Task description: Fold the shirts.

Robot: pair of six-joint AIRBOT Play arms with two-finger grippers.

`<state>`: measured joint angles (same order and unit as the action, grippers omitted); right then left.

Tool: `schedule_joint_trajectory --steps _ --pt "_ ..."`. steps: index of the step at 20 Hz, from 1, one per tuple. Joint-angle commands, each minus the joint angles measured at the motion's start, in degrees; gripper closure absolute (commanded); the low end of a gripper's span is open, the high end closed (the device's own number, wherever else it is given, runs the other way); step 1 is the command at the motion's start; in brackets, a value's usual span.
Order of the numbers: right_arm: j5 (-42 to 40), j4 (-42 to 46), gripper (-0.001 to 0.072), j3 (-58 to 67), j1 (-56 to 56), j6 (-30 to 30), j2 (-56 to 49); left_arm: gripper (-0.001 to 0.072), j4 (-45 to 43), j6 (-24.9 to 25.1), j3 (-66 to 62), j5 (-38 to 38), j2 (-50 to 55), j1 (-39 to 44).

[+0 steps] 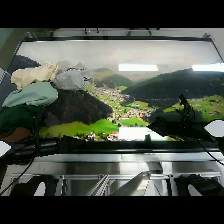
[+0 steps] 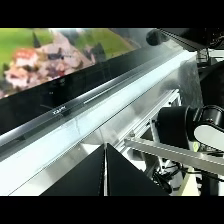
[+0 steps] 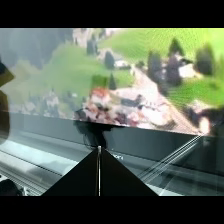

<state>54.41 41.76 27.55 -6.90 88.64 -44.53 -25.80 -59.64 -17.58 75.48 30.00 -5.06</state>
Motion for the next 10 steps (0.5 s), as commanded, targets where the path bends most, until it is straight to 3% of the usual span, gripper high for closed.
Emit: schedule_joint_trajectory --steps 1,10 --pt "0.0 -0.1 0.0691 -0.1 0.0 0.0 0.0 0.0688 0.1 0.0 0.2 -0.1 0.0 0.0" --pt "0.0 -0.4 0.0691 -0.1 0.0 0.0 -0.2 0.0689 0.1 0.0 0.2 0.0 0.0 0.0"
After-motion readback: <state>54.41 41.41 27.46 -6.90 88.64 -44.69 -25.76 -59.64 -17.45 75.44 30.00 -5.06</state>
